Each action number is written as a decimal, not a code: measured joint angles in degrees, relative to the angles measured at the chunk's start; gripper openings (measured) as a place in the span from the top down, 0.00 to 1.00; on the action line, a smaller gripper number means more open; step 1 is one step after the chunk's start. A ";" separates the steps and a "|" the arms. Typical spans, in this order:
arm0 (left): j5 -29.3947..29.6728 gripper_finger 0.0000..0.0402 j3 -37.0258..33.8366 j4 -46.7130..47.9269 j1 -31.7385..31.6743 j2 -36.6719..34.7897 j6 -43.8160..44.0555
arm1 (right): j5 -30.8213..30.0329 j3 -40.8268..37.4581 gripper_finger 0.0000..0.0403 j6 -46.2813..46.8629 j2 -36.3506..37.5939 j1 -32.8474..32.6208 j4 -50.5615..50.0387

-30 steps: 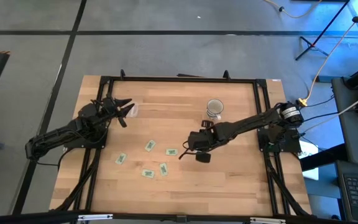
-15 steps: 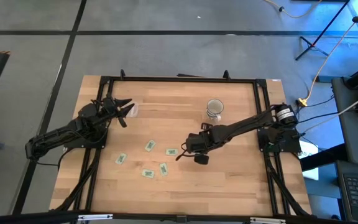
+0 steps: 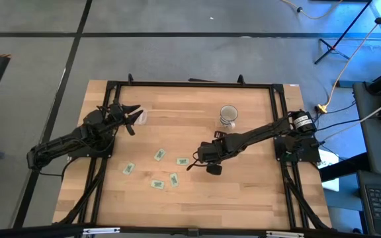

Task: Pick and place Stevia / Truvia into bins
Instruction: Put the green stevia packet into the circular transparent container

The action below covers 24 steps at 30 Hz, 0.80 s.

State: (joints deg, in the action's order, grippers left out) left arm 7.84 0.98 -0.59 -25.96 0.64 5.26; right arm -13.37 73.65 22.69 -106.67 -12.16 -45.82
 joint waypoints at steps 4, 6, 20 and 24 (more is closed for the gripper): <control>0.00 0.68 0.00 0.01 0.00 0.00 -0.01 | 0.07 0.00 0.64 0.03 0.00 0.00 -0.32; 0.00 0.68 -0.01 0.01 -0.01 0.00 -0.01 | 0.09 0.00 0.64 -0.01 0.00 0.00 -0.33; 0.00 0.68 0.01 -0.01 -0.01 0.00 -0.01 | 0.07 0.01 0.53 1.05 0.00 0.00 -0.33; 0.00 0.68 0.01 -0.01 0.01 0.00 -0.01 | 0.07 2.16 0.52 1.03 0.02 -0.02 -5.14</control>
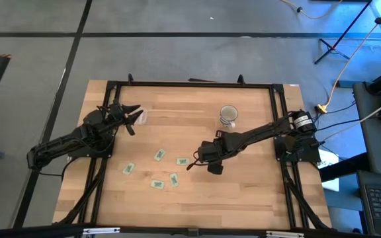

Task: Pick and place Stevia / Truvia into bins
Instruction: Put the green stevia packet into the circular transparent container

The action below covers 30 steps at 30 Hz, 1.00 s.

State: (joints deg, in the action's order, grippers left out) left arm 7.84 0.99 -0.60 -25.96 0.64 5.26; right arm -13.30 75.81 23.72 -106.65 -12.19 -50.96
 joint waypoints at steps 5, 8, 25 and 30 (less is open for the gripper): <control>0.00 0.68 0.00 0.00 -0.01 0.00 0.00 | 0.43 3.49 0.52 -0.77 2.12 -0.13 -6.40; 0.01 0.68 -0.02 0.00 0.00 0.00 0.00 | 1.68 3.48 0.52 -4.48 5.18 -0.22 -6.79; -0.25 0.68 0.00 -1.16 -0.01 -0.02 0.16 | -14.14 -18.74 0.52 4.45 36.01 -5.66 9.13; -0.42 0.68 0.00 -1.14 0.00 -0.02 0.13 | -14.29 -29.20 0.52 -0.24 44.31 -5.46 21.80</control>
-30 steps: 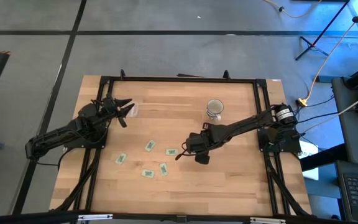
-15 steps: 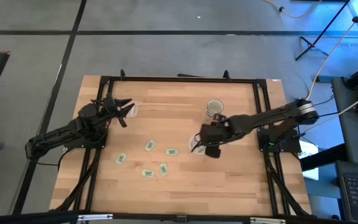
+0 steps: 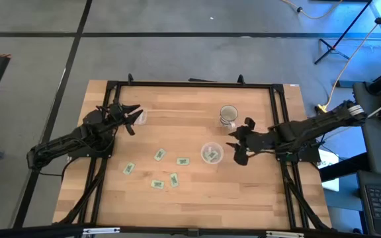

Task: Pick and place Stevia / Truvia into bins
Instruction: Put the green stevia packet into the circular transparent container

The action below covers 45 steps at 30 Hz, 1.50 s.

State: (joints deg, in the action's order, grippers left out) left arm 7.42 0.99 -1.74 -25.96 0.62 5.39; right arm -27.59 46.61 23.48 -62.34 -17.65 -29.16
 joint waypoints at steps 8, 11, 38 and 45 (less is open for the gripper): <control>-10.50 0.64 0.00 -1.22 -0.01 0.21 -2.97 | -0.12 -13.30 0.52 -5.73 12.03 0.07 12.90; -17.83 0.59 -0.02 -4.96 0.27 1.38 -2.32 | -0.52 -15.41 0.52 -5.96 16.13 0.38 14.13; -9.17 0.51 31.42 -11.24 28.64 73.61 -16.93 | -0.58 -15.96 0.52 -10.45 21.48 4.13 15.57; -11.57 0.51 38.94 -10.98 31.51 87.32 -15.28 | -0.53 -15.96 0.52 -10.51 21.47 4.13 13.79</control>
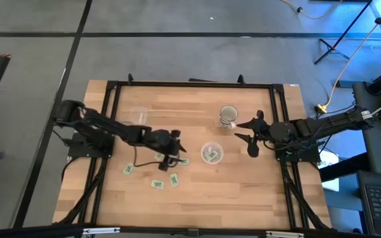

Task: Pick and place Stevia / Truvia into bins
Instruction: Put the green stevia packet into the circular transparent container

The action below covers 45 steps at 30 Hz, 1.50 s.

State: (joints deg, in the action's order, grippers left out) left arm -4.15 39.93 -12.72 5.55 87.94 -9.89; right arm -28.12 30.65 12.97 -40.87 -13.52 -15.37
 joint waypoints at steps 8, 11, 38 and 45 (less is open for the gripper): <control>-0.03 0.51 3.99 1.17 -0.01 9.72 4.08 | 0.10 0.00 0.52 -0.07 -0.01 0.00 -0.59; -0.58 0.51 4.87 3.10 -0.01 11.87 4.67 | 0.11 0.00 0.52 -0.13 0.01 0.00 -0.82; 0.04 0.60 5.19 7.00 0.34 14.89 6.16 | 0.09 0.00 0.52 -1.51 0.00 -0.01 -0.86; 0.08 0.65 5.13 7.21 0.34 14.91 6.16 | 0.09 0.00 0.52 -1.63 0.01 -0.02 -0.84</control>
State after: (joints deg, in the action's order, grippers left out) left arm -4.08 45.06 -5.51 5.89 102.85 -3.73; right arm -28.03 30.65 11.34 -40.86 -13.53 -16.21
